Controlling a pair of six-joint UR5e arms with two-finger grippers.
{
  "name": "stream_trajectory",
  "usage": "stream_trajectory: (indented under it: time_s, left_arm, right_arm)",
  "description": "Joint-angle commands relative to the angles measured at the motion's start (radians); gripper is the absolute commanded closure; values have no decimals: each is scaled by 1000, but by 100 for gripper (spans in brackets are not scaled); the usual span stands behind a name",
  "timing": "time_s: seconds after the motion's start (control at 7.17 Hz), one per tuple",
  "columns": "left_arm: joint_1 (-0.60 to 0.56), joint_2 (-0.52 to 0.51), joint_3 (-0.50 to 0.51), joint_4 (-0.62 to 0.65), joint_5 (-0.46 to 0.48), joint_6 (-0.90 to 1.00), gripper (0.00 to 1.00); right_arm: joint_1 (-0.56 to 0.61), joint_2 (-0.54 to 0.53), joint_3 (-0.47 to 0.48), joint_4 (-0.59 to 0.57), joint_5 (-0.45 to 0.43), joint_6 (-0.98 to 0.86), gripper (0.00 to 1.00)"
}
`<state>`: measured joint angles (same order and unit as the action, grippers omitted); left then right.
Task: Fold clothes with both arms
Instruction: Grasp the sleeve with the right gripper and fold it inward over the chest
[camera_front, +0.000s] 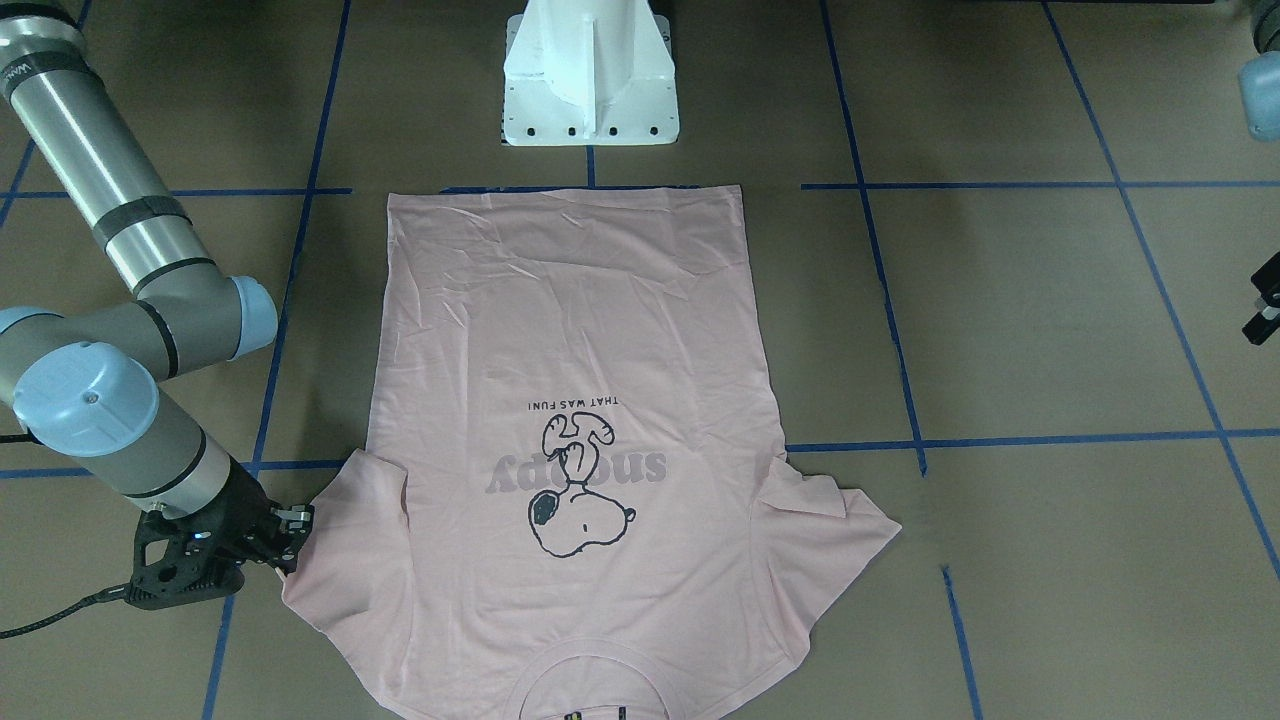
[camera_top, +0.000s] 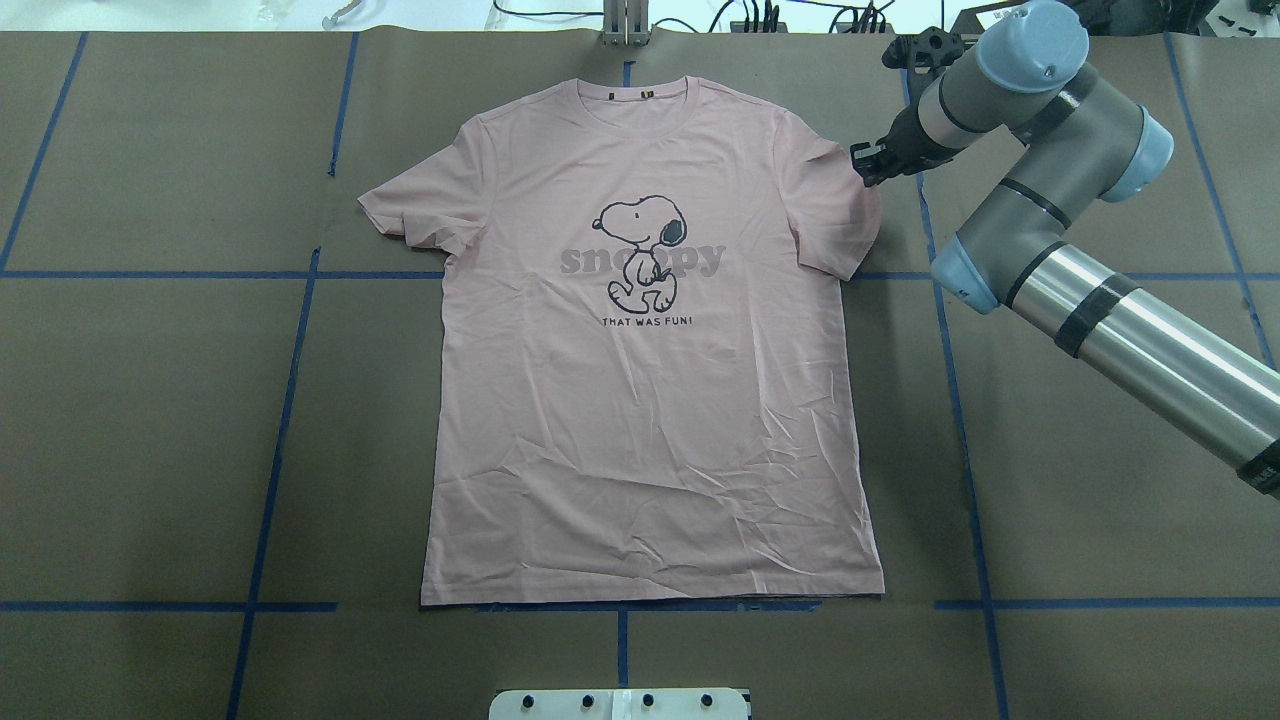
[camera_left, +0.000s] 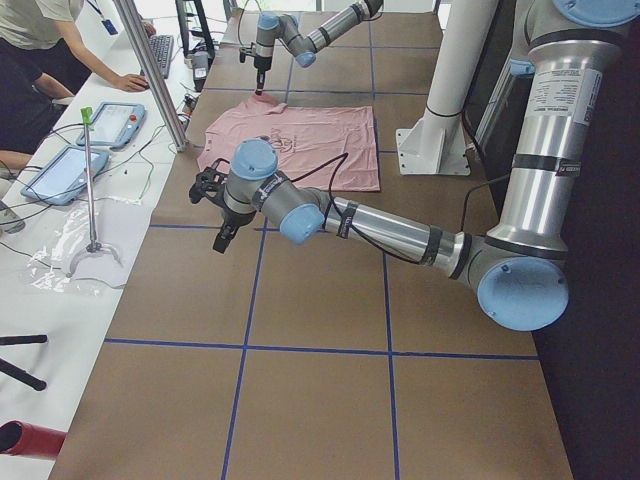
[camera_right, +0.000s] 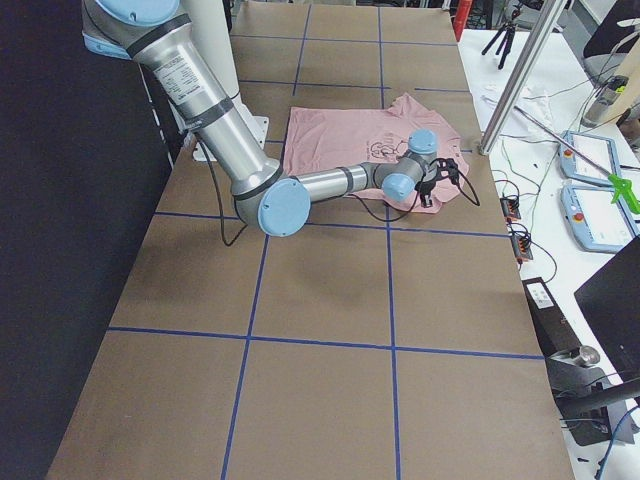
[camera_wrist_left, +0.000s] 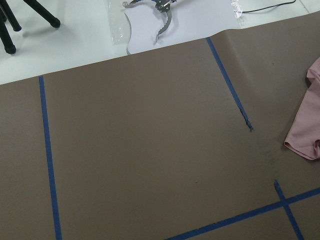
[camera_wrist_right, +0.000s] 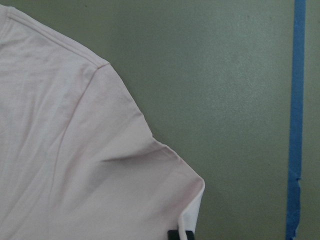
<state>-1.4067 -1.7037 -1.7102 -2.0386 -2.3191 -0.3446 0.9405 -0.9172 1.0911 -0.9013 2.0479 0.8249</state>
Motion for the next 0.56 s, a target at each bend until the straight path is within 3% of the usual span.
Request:
stream_trajectory:
  time_s: [0.0,0.14,0.42]
  left_arm:
    - [0,1,9,0,-6,4,0]
    - [0,1,11,0,-6,4,0]
    - [0,-1,15,0,-5,6,0]
  right_arm:
    - [-20,27,36,1,-2,5,100]
    - [-49,64,36,-1,-6,7,100]
    - [-124,121,32,-5,-104,71,100]
